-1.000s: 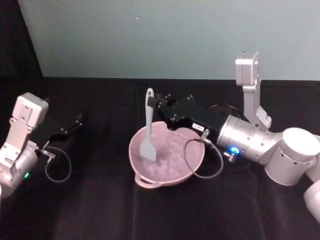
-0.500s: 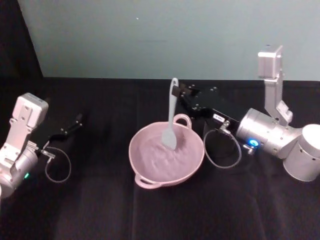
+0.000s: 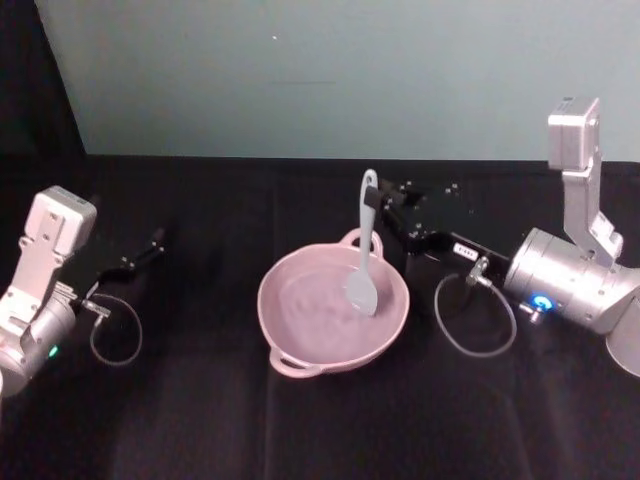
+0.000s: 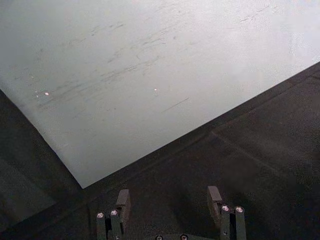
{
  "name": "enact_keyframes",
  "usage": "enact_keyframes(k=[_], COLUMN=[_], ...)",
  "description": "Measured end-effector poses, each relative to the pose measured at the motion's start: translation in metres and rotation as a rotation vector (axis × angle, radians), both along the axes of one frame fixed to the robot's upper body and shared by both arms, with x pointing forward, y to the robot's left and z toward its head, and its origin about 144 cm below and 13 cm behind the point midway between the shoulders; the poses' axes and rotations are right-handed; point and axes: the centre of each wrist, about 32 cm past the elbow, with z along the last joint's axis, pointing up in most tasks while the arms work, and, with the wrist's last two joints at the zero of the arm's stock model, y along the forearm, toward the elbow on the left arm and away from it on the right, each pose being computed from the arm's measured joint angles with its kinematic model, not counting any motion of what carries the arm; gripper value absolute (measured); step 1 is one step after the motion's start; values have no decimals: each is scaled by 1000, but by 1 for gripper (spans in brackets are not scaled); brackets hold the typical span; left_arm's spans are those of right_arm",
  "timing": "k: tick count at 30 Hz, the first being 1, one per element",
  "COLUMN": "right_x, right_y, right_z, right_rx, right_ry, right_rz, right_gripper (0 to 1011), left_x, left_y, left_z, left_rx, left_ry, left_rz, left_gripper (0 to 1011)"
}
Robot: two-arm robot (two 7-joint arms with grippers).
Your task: Use the one hand to pick up the spoon and stir the clear water in the bowl.
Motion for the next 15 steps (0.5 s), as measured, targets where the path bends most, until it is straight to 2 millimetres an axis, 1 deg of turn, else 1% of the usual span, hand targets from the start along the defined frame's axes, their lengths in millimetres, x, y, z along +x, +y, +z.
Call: enact_keyframes(k=[5, 8, 15], right_x=[-9, -15, -18], right_y=[5, 12, 25], right_z=[2, 1, -3], right_rx=[-15, -18, -4], right_ry=[4, 11, 24], right_rz=[37, 72, 110], right_gripper=[101, 100, 101], left_x=[0, 0, 0], left_y=[0, 0, 0], left_z=[0, 0, 0], left_rx=[0, 0, 0], left_ry=[0, 0, 0], left_rz=[0, 0, 0], left_gripper=[1011, 1011, 1011])
